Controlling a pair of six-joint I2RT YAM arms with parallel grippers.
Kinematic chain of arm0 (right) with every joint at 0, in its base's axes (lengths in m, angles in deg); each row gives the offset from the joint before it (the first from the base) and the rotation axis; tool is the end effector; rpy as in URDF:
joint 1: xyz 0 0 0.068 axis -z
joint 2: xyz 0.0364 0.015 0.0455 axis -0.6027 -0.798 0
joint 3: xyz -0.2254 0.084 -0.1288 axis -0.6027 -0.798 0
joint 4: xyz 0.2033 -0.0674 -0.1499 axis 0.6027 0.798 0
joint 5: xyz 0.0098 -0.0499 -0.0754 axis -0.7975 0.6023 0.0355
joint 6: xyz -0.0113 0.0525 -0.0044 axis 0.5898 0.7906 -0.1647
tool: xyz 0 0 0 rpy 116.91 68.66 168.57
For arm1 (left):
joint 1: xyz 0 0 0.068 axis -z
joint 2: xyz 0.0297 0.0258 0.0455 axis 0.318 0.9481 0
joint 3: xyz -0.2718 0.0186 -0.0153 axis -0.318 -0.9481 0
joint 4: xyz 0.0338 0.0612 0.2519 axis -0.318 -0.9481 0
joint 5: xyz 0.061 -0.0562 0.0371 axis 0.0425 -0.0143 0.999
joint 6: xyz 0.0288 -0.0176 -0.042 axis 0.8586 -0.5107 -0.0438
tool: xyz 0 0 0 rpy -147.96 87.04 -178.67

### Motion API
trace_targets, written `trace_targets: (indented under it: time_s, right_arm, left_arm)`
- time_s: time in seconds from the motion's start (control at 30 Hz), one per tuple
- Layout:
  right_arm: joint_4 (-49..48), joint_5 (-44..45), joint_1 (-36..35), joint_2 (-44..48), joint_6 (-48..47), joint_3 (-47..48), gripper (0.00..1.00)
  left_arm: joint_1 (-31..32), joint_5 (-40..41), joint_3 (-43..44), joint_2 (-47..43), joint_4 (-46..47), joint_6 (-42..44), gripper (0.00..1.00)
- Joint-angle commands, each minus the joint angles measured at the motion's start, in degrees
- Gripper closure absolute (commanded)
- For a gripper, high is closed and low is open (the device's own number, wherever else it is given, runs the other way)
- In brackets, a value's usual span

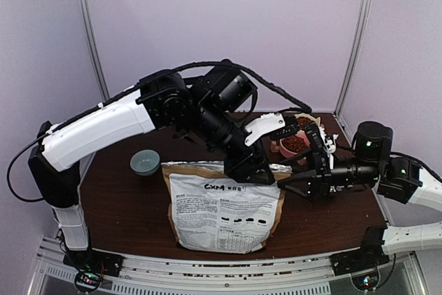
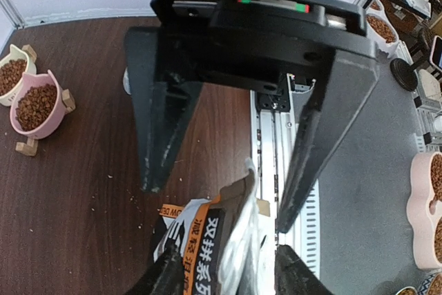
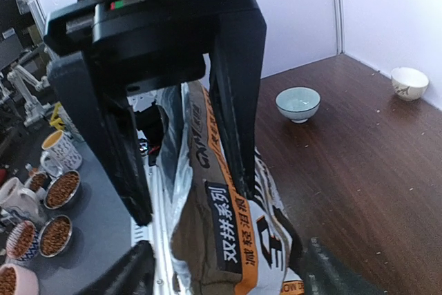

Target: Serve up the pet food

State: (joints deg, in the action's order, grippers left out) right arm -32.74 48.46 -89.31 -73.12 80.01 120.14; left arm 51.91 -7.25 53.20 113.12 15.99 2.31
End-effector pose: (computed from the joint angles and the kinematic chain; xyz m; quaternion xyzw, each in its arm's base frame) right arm 0.0951 0.1535 0.3208 -0.4469 0.6248 0.4855 0.4174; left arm 0.1252 -0.3881 0.3993 0.5871 0.7052 -0.3364 0.2117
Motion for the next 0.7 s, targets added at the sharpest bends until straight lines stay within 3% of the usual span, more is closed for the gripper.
trace_targets:
  time_s: [0.0, 0.03, 0.23, 0.4, 0.53, 0.67]
  right_arm:
    - [5.95, 3.47, 0.30, -1.12, 0.44, 5.81, 0.15]
    - [6.92, 3.93, 0.28, -1.30, 0.64, 6.59, 0.10]
    - [10.45, 6.49, 0.39, -1.00, 1.54, 8.39, 0.07]
    - [10.37, 14.32, 0.58, 1.28, 10.87, 8.77, 0.00]
    - [7.66, 9.89, 1.10, 1.51, 11.91, 8.43, 0.00]
    - [7.43, 3.50, 0.72, 0.77, 8.14, 8.12, 0.00]
  left_arm:
    - [-0.93, -3.31, -2.60, -6.97, 4.20, -0.09, 0.48]
    - [-0.95, -3.57, -4.17, -8.36, 5.73, -0.59, 0.45]
    - [-0.93, 0.20, -11.07, -14.93, 10.99, -4.18, 0.41]
    - [-1.38, 6.32, -17.51, -20.67, 17.17, -7.29, 0.36]
    - [-3.61, 5.54, -23.96, -25.54, 25.10, -10.99, 0.19]
    - [-5.35, 4.68, -26.69, -27.22, 27.95, -12.95, 0.15]
